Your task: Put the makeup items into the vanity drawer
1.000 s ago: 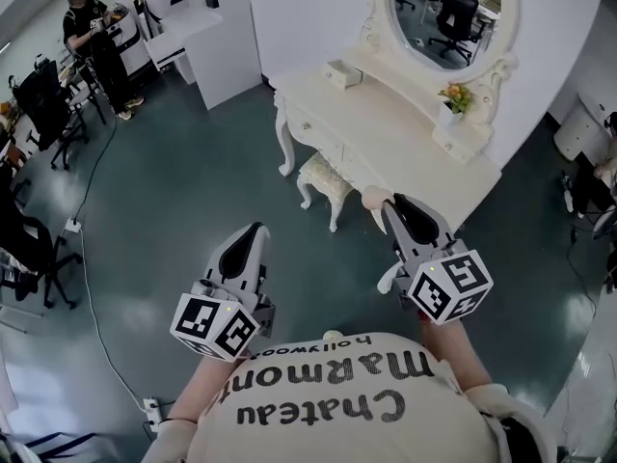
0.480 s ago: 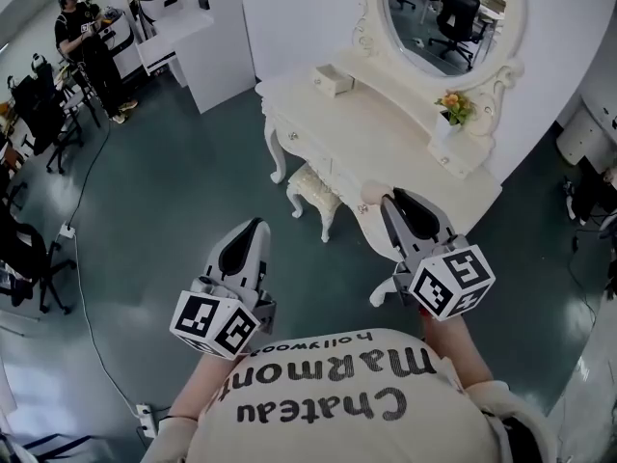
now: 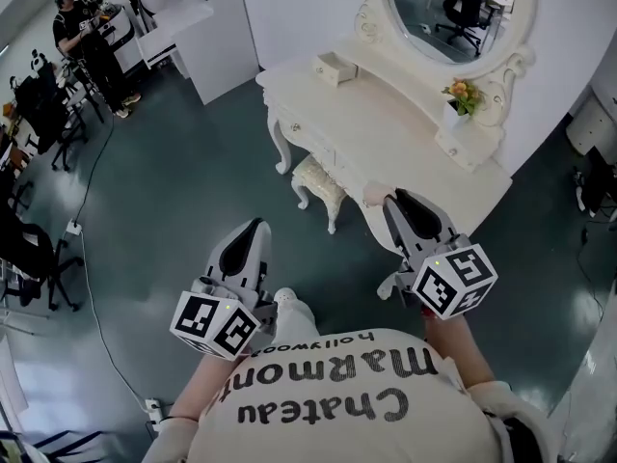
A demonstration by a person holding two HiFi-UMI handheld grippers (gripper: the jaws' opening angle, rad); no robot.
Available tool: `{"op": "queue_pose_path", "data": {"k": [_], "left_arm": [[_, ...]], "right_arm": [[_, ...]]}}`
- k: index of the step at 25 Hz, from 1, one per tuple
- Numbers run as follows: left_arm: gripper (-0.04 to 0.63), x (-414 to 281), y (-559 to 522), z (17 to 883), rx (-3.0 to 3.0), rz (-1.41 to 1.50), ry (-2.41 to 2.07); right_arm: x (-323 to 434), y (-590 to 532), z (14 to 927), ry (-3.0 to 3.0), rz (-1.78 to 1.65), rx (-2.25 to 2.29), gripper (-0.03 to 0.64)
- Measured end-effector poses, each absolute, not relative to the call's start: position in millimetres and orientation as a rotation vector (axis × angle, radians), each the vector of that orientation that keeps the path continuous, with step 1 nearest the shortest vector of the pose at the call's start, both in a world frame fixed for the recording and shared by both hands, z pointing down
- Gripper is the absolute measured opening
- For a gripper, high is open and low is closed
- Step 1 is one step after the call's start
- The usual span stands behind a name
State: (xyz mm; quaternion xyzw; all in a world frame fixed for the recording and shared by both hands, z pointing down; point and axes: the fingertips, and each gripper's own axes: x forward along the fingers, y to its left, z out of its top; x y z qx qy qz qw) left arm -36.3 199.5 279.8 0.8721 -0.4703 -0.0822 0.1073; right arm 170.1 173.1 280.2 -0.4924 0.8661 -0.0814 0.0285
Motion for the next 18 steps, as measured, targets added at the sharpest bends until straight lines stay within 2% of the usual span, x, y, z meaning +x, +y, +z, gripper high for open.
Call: {"op": "queue_pose_path", "data": {"k": [18], "left_arm": [[0.009,-56,73,270,2.615,-0.268,-1.272]], "right_arm": [[149,72,275,2.622,-0.255,-1.641,0.095]]}}
